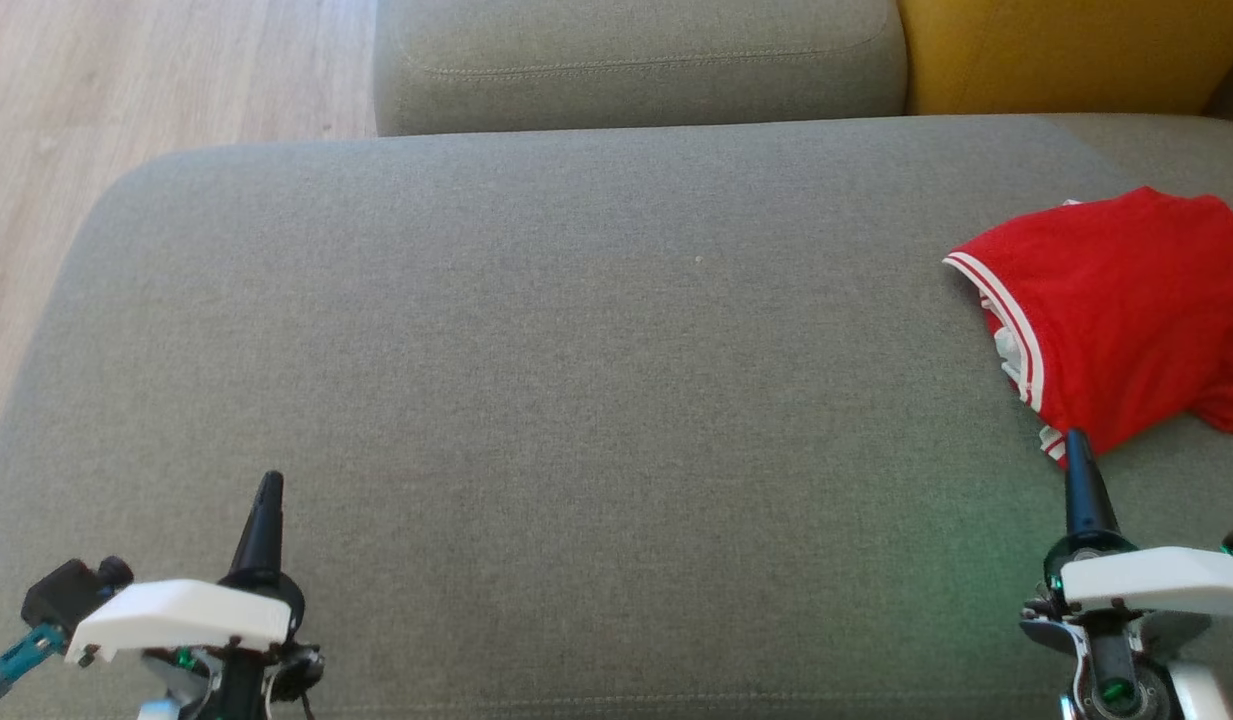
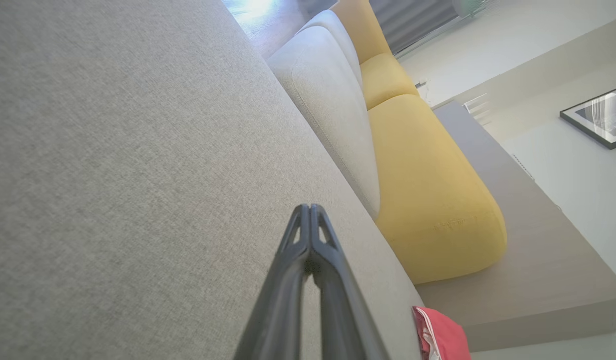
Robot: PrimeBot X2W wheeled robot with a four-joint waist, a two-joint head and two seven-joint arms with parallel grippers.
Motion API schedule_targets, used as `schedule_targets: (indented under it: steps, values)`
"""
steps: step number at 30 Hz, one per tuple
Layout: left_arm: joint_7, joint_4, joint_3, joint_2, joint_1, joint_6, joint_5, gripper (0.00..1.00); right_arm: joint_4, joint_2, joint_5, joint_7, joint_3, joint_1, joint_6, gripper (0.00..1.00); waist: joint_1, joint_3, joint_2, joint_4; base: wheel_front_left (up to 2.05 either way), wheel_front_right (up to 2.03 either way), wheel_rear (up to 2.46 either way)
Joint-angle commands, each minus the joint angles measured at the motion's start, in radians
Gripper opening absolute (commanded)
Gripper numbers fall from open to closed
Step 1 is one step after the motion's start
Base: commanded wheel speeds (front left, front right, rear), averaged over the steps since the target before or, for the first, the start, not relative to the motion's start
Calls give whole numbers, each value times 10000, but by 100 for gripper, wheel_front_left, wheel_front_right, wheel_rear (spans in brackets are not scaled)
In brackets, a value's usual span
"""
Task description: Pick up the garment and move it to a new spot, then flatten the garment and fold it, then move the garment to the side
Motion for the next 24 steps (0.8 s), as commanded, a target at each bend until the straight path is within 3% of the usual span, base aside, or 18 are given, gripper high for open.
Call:
schedule_targets:
  steps: [1, 24]
  values:
    - [108, -269, 324, 31, -602, -89, -270, 0, -280, -136, 329, 88, 83, -552, 24, 0, 0, -2, 0, -3, 0, 0, 0]
    - [756, -253, 1003, -300, -812, -394, -2633, 0, -89, -139, 3067, 513, -107, -748, 30, 0, 0, -49, 0, -64, 0, 0, 0]
